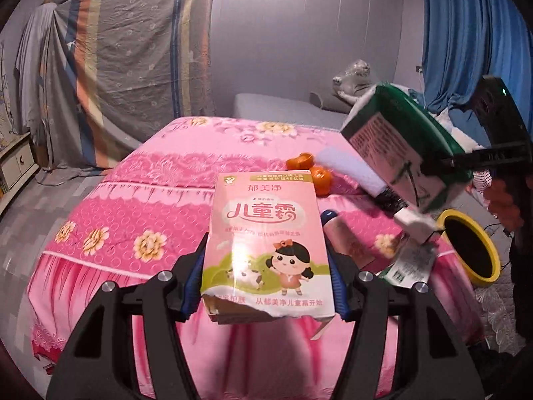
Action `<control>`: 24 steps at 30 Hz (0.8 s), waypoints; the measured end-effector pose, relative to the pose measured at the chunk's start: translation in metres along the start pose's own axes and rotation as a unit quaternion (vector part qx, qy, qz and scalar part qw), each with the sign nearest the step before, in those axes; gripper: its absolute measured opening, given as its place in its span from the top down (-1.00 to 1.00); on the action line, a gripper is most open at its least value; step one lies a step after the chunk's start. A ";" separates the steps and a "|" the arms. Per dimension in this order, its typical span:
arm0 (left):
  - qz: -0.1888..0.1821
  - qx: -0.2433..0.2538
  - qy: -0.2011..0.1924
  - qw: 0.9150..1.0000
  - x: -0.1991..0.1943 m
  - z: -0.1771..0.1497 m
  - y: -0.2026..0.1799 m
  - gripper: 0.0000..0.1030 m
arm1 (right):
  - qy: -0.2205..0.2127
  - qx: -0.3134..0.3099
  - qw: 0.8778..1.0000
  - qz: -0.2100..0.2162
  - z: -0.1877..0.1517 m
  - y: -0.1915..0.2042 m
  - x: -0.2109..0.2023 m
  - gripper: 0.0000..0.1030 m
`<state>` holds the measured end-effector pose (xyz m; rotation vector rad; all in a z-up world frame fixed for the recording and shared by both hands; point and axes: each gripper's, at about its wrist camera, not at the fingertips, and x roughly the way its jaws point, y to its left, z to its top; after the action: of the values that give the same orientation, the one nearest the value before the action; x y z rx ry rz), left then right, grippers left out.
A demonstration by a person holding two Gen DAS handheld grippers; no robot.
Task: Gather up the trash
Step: 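Carry the cream box and white-green packet with both grippers over the yellow bin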
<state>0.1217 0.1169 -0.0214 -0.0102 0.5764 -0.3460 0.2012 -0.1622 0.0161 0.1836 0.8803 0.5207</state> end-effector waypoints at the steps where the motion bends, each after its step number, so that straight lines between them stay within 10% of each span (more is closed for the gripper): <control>1: 0.001 0.003 -0.004 1.000 -0.001 0.005 -0.008 -0.12 | -0.009 0.004 1.000 0.004 -0.005 -0.001 -0.009 0.51; 24: -0.103 0.088 -0.028 0.990 0.010 0.060 -0.160 -0.11 | -0.139 0.098 0.984 -0.059 -0.073 -0.077 -0.143 0.51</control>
<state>0.1107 -0.0426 0.0403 0.0904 0.4888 -0.5939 0.0980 -0.3050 0.0404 0.3720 0.6631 0.2877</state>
